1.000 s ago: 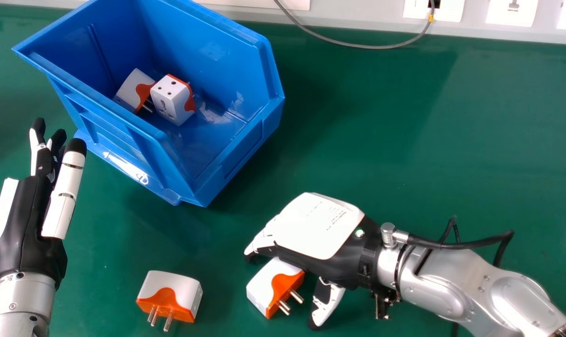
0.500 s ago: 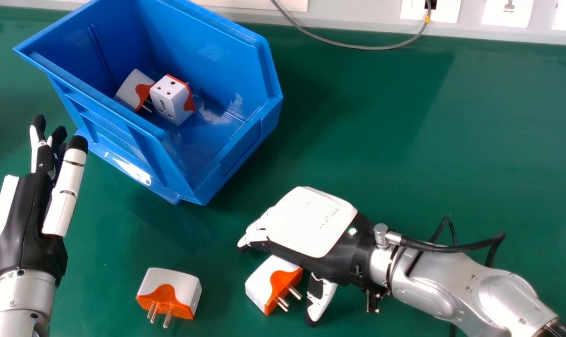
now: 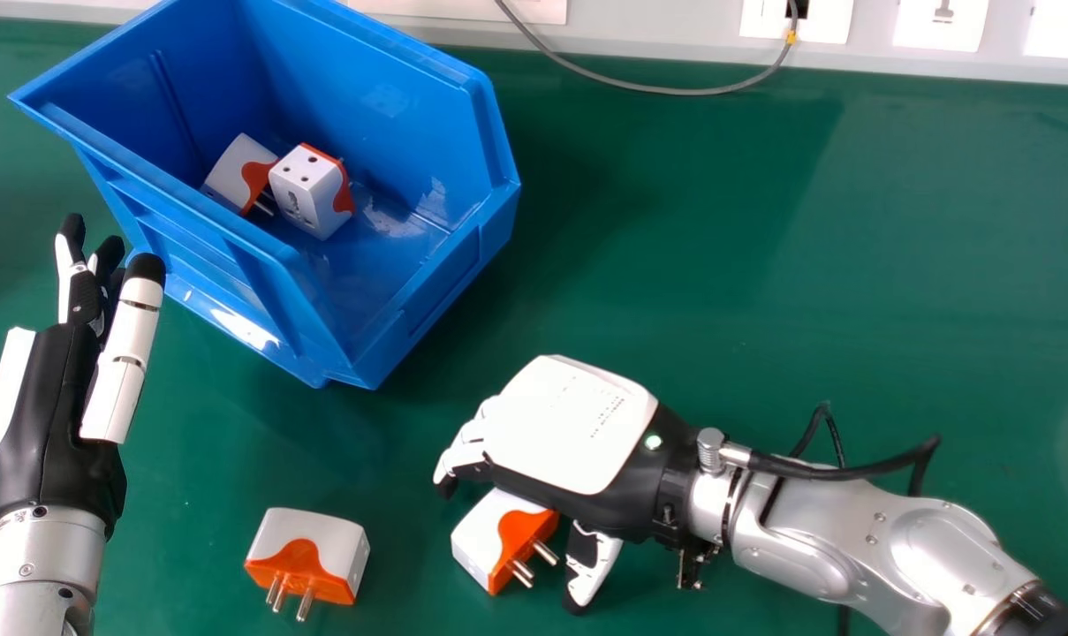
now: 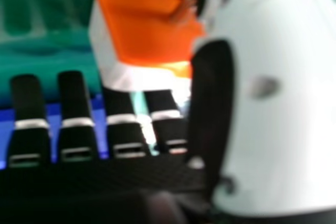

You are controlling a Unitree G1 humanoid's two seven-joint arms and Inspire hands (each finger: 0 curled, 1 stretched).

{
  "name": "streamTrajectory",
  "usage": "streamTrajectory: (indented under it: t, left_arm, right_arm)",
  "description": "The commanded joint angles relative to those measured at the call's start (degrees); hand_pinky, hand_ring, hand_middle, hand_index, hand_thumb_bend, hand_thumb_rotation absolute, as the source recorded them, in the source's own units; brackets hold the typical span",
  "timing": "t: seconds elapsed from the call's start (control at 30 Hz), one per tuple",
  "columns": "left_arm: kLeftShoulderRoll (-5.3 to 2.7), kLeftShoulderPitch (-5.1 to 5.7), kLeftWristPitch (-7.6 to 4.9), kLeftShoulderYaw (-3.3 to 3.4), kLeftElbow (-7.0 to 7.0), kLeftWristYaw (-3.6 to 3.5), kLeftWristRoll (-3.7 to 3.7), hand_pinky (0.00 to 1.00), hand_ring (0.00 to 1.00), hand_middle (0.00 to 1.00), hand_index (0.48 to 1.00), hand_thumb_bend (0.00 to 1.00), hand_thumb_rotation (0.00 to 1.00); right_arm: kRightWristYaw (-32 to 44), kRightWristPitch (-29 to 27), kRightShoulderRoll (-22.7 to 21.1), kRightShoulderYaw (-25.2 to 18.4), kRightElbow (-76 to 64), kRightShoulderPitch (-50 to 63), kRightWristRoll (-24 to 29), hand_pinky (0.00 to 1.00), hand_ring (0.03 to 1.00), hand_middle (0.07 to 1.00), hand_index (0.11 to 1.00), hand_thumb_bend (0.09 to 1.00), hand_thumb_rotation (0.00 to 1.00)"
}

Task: Pick all objects and put in blue box

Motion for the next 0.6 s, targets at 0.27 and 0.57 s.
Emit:
streamTrajectory:
  t: [0.27, 0.57]
  left_arm:
    - [0.53, -0.89, -1.26, -0.01, -0.46, -0.37, -0.2, 1.0, 1.0, 1.0, 1.0, 0.4, 0.88]
    - [0.63, -0.84, -0.73, 0.08, -0.97, -0.37, 0.03, 1.0, 1.0, 1.0, 1.0, 0.43, 0.87]
  right_arm:
    - [-5.39, 3.04, 0.87, 1.08, 3.62, -0.8, -3.09, 0.33, 0.487, 0.525, 0.537, 0.527, 0.03]
    - [-6.94, 3.99, 2.19, -0.48, 4.76, 0.21, -0.66, 0.24, 0.455, 0.504, 0.508, 0.523, 0.01]
